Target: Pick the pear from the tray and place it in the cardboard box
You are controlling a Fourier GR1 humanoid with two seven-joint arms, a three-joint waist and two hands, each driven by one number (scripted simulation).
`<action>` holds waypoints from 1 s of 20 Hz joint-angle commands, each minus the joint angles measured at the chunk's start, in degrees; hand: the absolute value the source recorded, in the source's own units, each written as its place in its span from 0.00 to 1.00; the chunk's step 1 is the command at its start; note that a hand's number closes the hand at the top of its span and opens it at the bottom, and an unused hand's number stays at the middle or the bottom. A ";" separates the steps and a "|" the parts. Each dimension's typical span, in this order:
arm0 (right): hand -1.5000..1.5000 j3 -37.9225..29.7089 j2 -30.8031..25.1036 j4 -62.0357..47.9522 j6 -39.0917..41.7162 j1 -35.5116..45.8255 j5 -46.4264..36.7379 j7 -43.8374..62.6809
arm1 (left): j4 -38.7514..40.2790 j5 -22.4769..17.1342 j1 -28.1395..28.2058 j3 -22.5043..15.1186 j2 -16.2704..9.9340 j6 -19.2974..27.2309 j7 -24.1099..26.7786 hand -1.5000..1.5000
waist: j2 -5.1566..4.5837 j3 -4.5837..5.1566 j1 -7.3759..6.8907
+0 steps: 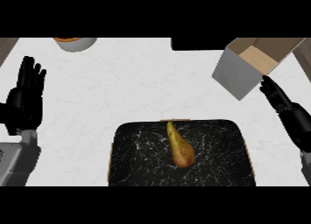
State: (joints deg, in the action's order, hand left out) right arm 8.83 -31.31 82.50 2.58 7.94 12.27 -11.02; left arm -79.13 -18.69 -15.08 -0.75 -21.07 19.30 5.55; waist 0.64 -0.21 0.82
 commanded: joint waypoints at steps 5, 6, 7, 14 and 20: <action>0.00 11.88 5.28 2.65 12.57 8.22 0.99 2.19 | 6.55 11.69 1.65 -4.65 -10.63 -0.75 -4.83 0.50 | -1.59 0.06 -3.52; 0.00 14.06 6.38 4.29 14.55 8.24 1.59 2.17 | 6.99 14.30 4.98 -5.86 -12.34 -0.69 -3.66 0.50 | -1.38 0.06 -4.63; 0.00 11.83 -8.08 9.48 11.14 15.30 -15.97 -4.19 | 6.11 10.27 4.17 -5.20 -9.15 -1.85 -4.28 0.50 | 2.16 1.67 -5.92; 0.00 17.37 1.89 -9.32 16.66 10.08 -13.24 -22.88 | 8.59 14.54 5.02 -6.33 -12.12 -2.30 -6.34 0.50 | -1.31 0.05 -2.40; 0.00 16.75 1.40 -18.71 16.03 20.08 -24.17 -35.07 | 5.69 14.75 9.92 -5.16 -11.97 -2.78 -5.81 0.50 | -0.81 0.15 -2.27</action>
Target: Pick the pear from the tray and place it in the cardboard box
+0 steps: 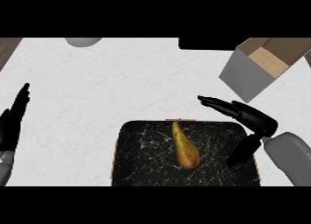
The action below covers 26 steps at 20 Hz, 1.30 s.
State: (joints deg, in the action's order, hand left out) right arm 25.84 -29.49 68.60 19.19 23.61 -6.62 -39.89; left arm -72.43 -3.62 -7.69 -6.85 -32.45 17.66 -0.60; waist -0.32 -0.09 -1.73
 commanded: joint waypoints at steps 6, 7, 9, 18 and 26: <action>0.00 6.29 -2.60 -2.36 -0.55 14.29 -17.90 5.15 | -1.35 0.31 -0.47 1.49 -2.03 -1.67 -3.01 0.50 | 0.27 0.13 0.21; 0.00 7.03 -3.78 -0.80 0.35 13.50 -19.12 4.58 | -1.88 0.73 1.58 1.36 -1.31 -1.04 -1.62 0.50 | 0.40 0.13 0.66; 0.00 8.78 -2.50 -1.59 3.19 17.39 -21.58 7.67 | -3.36 0.32 1.11 2.06 -2.39 -1.80 -3.36 0.50 | 0.40 0.11 0.30; 0.00 14.55 4.03 3.26 15.84 21.61 -29.69 22.33 | -1.90 3.74 1.62 0.98 2.50 0.91 -2.87 0.50 | 0.44 0.12 1.45; 0.00 12.77 8.79 0.60 14.95 18.80 -39.12 22.45 | -3.69 4.58 0.45 4.76 1.55 -3.32 -5.54 0.50 | 0.36 0.08 1.48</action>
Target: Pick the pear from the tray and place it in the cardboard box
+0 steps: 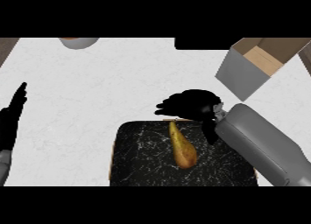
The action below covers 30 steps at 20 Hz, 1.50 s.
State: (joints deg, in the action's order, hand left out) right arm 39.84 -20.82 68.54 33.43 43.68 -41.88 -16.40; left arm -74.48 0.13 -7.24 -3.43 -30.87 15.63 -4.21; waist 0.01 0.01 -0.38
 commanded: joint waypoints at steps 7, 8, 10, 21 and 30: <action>0.00 -2.98 3.63 2.90 3.68 -4.84 -9.20 0.12 | 2.79 3.69 -2.50 3.41 2.89 -1.82 -0.40 0.50 | -0.02 0.00 0.45; 0.00 -3.74 5.17 -0.65 3.44 -3.07 -9.94 -1.00 | -4.58 2.65 5.32 3.44 2.10 -2.97 0.63 0.50 | 0.03 -0.02 -0.14; 0.00 -3.67 7.72 -2.55 0.07 -4.83 -11.83 -1.98 | -0.44 4.43 0.73 3.45 3.69 -2.50 0.56 0.50 | -0.07 -0.01 0.06; 0.00 -5.44 6.72 13.16 9.82 -13.00 -12.05 -4.94 | -1.60 5.80 2.73 7.19 4.39 -5.53 1.34 0.50 | 0.07 -0.01 0.33; 0.00 -2.80 9.08 7.22 8.20 -13.43 -20.59 0.11 | 1.55 8.82 1.45 8.02 6.82 -5.15 2.18 0.50 | -0.03 -0.01 0.22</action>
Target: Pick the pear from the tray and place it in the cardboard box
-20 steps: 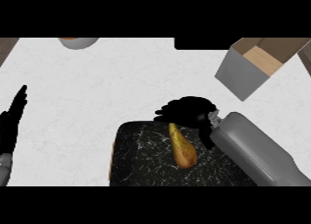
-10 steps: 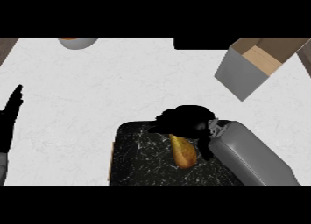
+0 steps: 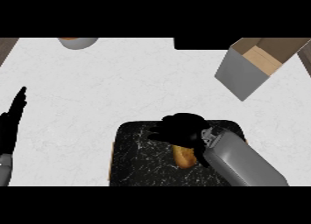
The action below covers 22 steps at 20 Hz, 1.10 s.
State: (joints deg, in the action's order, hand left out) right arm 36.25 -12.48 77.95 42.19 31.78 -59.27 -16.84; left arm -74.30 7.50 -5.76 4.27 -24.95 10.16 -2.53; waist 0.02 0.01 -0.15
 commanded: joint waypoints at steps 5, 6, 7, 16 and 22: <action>0.00 -0.56 5.50 -8.52 -3.23 -0.59 -6.95 0.52 | -1.17 2.17 -1.38 1.15 1.45 -1.13 -1.84 0.50 | -0.06 -0.02 -0.19; 1.00 -0.54 6.15 -7.60 -5.58 -2.57 -7.94 1.94 | -0.63 1.16 0.25 2.52 0.40 -2.66 0.41 0.50 | -0.04 -0.01 -0.17; 1.00 1.52 4.01 -7.02 -11.14 -3.70 -9.19 -0.92 | -1.52 1.68 -2.02 2.15 0.80 -1.26 -2.66 0.50 | -0.06 -0.03 -0.14; 1.00 -9.65 -0.72 -6.34 -24.72 -4.56 -9.23 -3.62 | -3.40 1.88 3.37 2.58 1.94 -1.60 0.60 0.50 | 0.09 -0.06 0.30; 1.00 -38.50 -19.10 -15.40 -27.12 -6.50 1.80 -1.14 | -3.00 1.22 3.91 5.26 0.85 -0.03 -0.73 0.50 | -0.52 -0.68 6.29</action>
State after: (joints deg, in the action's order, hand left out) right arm 11.17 -22.88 66.75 17.51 26.45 -62.35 -18.91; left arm -76.83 8.86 -2.88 8.64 -23.90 9.42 -3.00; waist -0.16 -0.36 4.28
